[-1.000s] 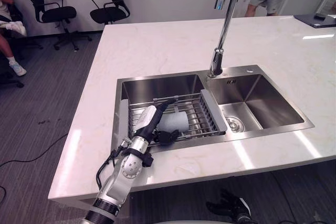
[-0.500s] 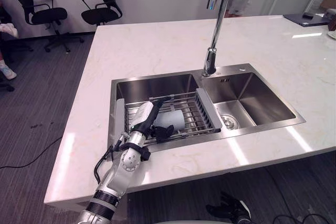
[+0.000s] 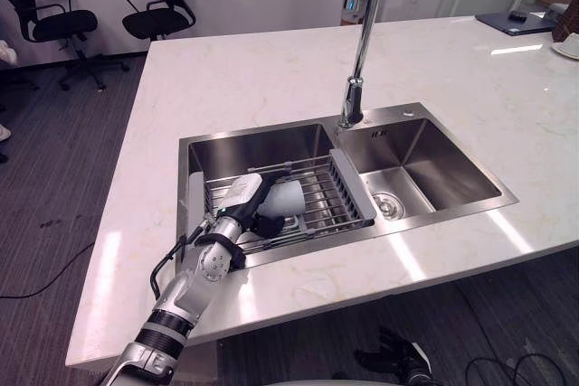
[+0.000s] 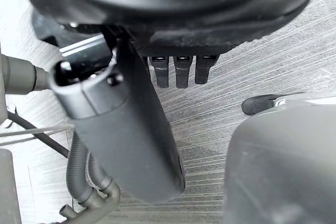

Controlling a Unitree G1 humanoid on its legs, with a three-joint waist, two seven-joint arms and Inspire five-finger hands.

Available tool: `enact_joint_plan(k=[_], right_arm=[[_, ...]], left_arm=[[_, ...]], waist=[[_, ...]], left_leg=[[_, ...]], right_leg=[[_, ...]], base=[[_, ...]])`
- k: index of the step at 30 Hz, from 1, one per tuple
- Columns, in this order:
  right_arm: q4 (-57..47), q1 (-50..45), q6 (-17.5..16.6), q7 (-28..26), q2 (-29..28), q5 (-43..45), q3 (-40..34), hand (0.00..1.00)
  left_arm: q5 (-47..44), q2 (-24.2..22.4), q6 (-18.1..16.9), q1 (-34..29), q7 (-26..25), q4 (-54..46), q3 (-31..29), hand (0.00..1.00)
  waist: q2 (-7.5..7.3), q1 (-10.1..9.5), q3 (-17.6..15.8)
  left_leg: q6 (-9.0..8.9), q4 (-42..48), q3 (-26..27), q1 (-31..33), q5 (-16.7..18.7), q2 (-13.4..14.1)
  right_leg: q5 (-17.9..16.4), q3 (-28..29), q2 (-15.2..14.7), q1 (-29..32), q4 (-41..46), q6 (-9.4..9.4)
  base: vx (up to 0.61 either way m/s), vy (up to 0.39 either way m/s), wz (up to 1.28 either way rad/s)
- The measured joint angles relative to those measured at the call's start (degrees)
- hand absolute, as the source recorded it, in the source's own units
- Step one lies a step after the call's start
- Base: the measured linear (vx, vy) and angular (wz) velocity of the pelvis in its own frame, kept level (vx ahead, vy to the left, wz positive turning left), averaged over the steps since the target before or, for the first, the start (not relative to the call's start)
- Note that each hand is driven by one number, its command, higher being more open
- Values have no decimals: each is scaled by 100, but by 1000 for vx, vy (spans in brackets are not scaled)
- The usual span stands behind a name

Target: Walk over to the sink, pick up the cup, carry it to the dishwasher, place the cup inside the dishwasher, then close the dishwasher door

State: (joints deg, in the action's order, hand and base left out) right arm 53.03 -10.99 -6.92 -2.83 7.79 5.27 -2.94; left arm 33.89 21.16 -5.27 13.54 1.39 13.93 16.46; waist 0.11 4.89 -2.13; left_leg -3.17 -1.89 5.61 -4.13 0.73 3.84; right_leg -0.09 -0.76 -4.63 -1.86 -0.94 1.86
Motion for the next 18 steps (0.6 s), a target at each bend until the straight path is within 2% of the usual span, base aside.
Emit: enact_joint_plan(k=[10, 11, 18], right_arm=[[0, 163, 0, -86, 156, -34, 118, 90], [0, 163, 0, -95, 159, -37, 118, 90], [1, 182, 7, -168, 178, -40, 136, 90]], left_arm=[[216, 456, -71, 475, 341, 209, 461, 90], [218, 501, -80, 535, 392, 229, 514, 30], [174, 713, -148, 963, 652, 435, 784, 30]], waist=[[72, 71, -57], [77, 71, -60], [89, 124, -70]], left_leg=[[-1, 0, -5, -1, 0, -6], [-1, 0, -7, -1, 0, -6], [0, -1, -8, -1, 0, -13]], right_leg=[[4, -2, -3, -1, -4, 4], [4, -4, -2, -2, -4, 4], [26, -12, -7, -6, -26, 9]], base=[[0, 0, 0], [0, 0, 0], [0, 0, 0]])
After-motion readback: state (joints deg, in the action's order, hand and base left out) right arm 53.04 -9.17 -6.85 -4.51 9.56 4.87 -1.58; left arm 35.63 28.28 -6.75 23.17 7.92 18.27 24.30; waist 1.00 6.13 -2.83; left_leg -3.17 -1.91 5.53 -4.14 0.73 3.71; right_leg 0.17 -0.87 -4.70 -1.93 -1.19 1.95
